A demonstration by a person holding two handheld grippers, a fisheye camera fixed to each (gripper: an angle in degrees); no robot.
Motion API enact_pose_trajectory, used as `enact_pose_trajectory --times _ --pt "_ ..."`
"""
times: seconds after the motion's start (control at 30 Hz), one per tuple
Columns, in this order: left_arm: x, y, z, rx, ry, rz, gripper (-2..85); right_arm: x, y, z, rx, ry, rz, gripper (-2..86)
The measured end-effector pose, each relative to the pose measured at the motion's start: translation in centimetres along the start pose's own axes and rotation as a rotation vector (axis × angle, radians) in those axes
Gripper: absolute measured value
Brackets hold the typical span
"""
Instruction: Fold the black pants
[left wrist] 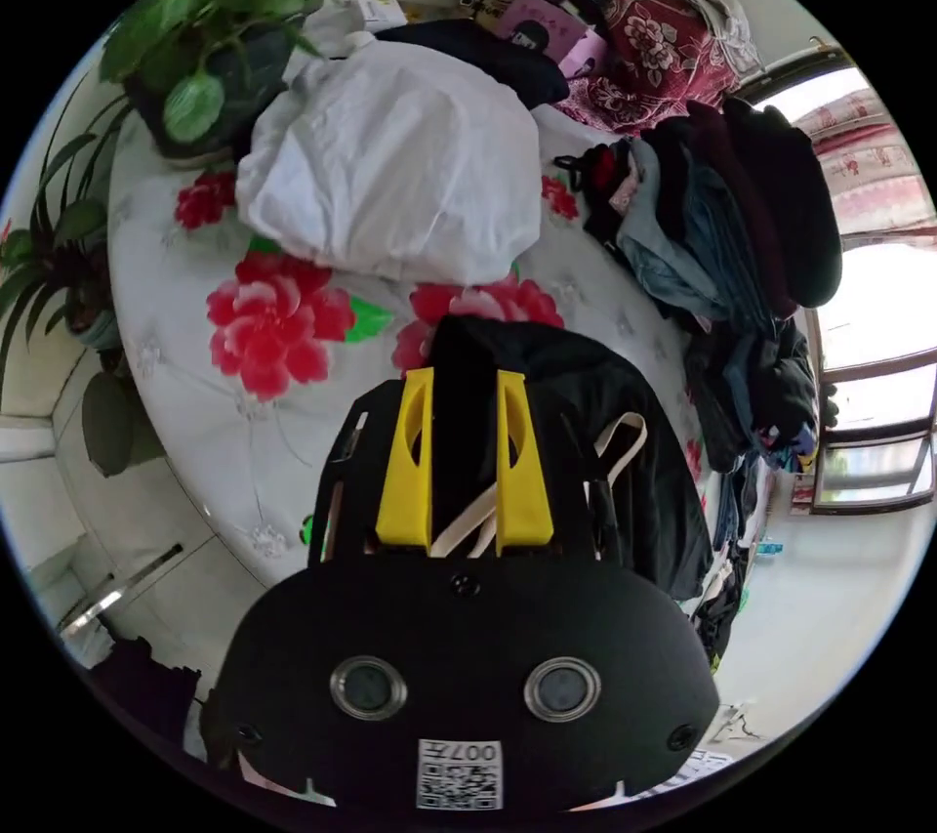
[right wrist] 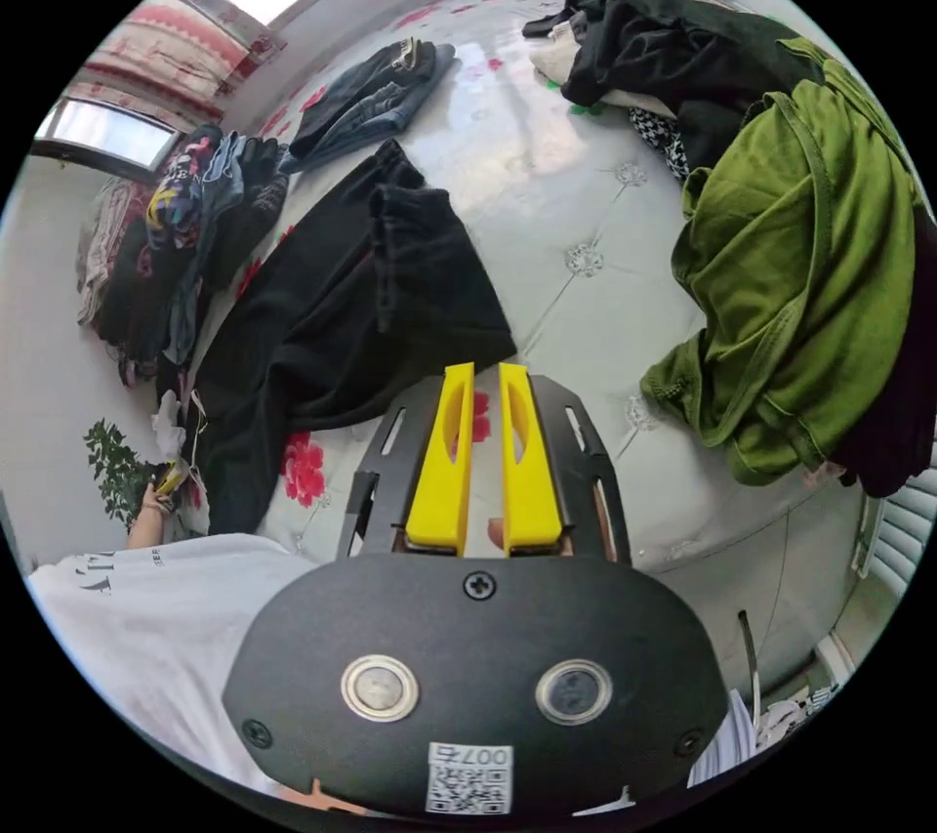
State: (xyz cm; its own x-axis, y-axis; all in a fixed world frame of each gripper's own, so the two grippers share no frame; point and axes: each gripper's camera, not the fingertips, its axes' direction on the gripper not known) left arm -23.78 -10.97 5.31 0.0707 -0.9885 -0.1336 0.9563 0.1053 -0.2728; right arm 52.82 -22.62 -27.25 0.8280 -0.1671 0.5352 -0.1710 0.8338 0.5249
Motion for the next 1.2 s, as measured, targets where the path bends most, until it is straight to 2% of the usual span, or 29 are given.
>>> enact_pose_trajectory --times 0.13,0.23,0.37,0.5,0.57,0.7,0.73,0.8,0.87,0.93,1.0,1.1,1.17,1.2 --pt "-3.4 8.3 -2.2 0.060 0.045 -0.053 9.4 -1.9 -0.3 -0.3 0.107 -0.005 -0.053 7.3" --pt "-5.4 14.7 -2.9 0.021 0.053 -0.097 9.7 -5.0 -2.1 0.5 0.150 -0.050 -0.166 9.1" --pt "-6.2 20.0 -4.5 0.043 -0.057 -0.121 11.5 -9.7 -6.2 5.6 0.017 -0.114 -0.257 11.5" --pt "-4.7 20.5 -4.3 0.047 -0.163 -0.059 14.3 -12.9 -8.0 11.5 -0.082 0.052 -0.278 11.0" --pt "-3.7 20.0 -2.6 -0.029 -0.289 0.004 15.3 -15.2 -7.3 12.7 0.024 0.279 -0.311 7.0" --pt "-4.0 19.3 -3.4 -0.015 -0.310 0.024 13.5 -17.1 -6.5 14.2 -0.028 0.382 -0.451 1.4" --pt "-4.5 18.8 -4.0 -0.031 -0.280 0.031 11.6 -16.7 -6.8 13.4 -0.067 0.320 -0.462 0.8" --pt "-5.8 18.2 -5.8 -0.032 -0.201 0.011 8.7 -15.0 -6.8 9.6 0.031 0.130 -0.439 0.3" --pt "-7.8 18.0 -10.1 0.043 -0.011 0.008 7.6 -11.5 -5.7 3.0 0.193 -0.170 -0.423 0.0" --pt "-8.6 18.5 -13.9 0.109 0.055 0.050 7.4 -9.1 -3.9 -1.0 0.237 -0.300 -0.456 -0.1" --pt "-9.1 19.2 -17.0 0.147 0.059 0.130 7.5 -7.2 -1.5 -3.3 0.232 -0.320 -0.486 -0.1" --pt "-12.1 20.0 -19.0 0.119 0.088 0.120 7.7 -3.1 2.8 -3.5 0.173 -0.277 -0.412 0.0" --pt "-15.5 20.0 -18.2 0.023 0.126 0.037 7.9 0.9 5.2 -0.7 0.016 -0.214 -0.212 0.5" --pt "-16.2 19.9 -18.0 0.001 0.131 0.026 7.9 1.6 5.7 -0.3 -0.008 -0.213 -0.183 0.6"
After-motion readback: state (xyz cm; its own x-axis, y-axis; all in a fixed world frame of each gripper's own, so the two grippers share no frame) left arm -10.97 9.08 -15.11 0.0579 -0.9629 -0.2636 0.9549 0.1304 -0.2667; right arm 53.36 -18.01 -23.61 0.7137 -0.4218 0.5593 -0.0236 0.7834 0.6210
